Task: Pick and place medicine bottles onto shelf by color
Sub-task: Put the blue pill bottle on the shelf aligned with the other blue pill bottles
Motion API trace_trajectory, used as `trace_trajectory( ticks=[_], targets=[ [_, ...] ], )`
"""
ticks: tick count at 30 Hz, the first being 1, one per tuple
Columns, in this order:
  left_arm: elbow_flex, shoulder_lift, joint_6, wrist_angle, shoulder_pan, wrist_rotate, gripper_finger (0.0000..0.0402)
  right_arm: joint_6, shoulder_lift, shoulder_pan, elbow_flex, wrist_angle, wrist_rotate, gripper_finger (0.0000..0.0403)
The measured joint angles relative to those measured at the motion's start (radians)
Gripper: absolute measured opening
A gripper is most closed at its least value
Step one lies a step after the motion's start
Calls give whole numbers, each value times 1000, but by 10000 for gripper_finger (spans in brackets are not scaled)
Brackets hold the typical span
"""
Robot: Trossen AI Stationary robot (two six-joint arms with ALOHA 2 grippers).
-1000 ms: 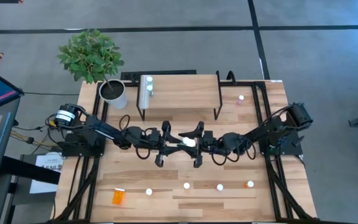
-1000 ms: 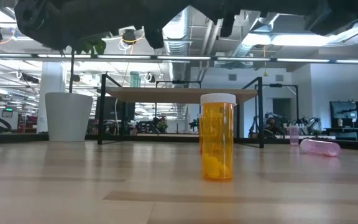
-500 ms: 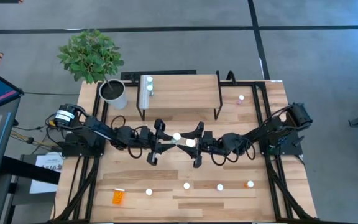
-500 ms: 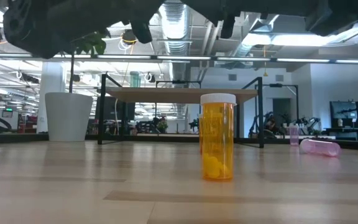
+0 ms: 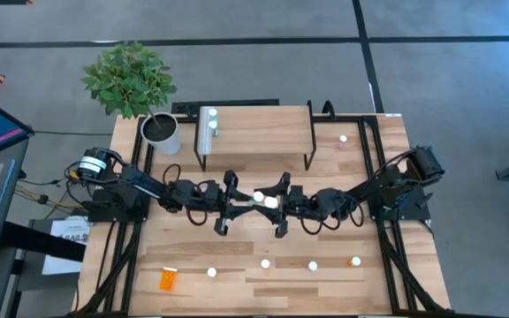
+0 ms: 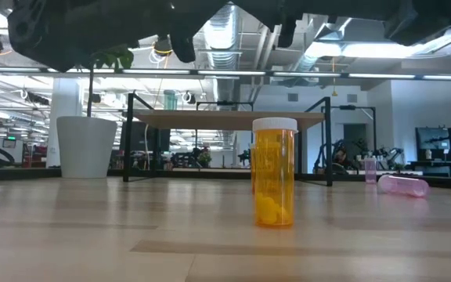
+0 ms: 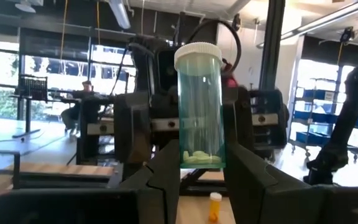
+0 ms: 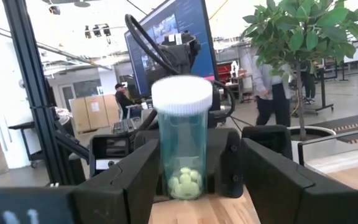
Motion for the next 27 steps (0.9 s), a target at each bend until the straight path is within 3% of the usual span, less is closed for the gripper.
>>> trace_trajectory(
  ticks=[8, 27],
  targets=[
    [3, 0, 1, -5, 0, 7, 89, 0, 0, 0, 1, 1, 0, 233],
    [3, 0, -6, -32, 3, -5, 95, -9, -2, 1, 1, -8, -2, 120]
  ],
)
